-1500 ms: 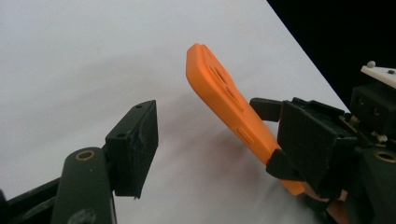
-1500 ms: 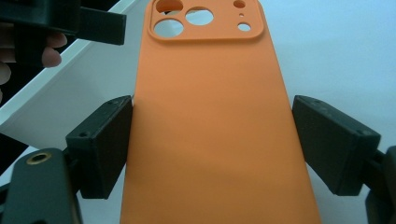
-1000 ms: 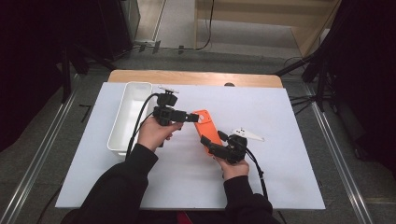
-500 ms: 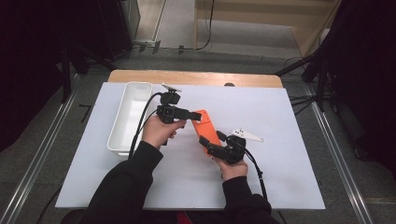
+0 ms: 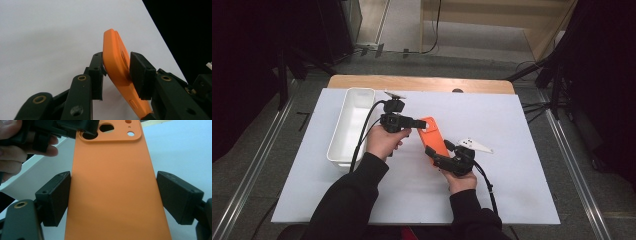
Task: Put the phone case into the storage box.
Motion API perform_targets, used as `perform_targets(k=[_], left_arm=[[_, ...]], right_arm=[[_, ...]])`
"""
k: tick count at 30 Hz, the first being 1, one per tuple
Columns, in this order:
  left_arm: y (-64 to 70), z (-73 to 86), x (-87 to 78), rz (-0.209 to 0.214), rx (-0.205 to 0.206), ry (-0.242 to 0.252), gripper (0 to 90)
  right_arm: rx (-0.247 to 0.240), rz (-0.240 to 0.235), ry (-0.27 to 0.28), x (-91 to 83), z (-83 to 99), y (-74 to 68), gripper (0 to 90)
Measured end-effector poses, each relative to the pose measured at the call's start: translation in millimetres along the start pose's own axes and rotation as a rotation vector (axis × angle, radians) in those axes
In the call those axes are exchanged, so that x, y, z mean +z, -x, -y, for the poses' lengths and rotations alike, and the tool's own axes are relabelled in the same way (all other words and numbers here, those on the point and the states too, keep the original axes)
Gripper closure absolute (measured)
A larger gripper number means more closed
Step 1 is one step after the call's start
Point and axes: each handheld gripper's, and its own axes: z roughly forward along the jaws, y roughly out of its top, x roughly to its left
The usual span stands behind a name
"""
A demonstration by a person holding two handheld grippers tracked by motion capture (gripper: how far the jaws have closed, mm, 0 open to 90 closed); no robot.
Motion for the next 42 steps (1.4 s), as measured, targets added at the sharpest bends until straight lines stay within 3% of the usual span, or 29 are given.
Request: perform_targets(k=[10,25,42], left_arm=[[-0.6,0.7,-0.4,-0.002,-0.006,-0.007,68.0],[-1.9,-1.0,-2.6,0.049,-0.014,-0.002,72.8],[3.6,-4.1,-6.5,0.105,-0.020,-0.006,76.9]], right_arm=[[-0.021,0.005,-0.008,2.6,1.7,-0.3,14.5],[-0.024,-0.010,-0.025,6.0,1.3,0.6,14.2],[-0.062,-0.008,-0.043,6.8,-2.2,0.0,13.7]])
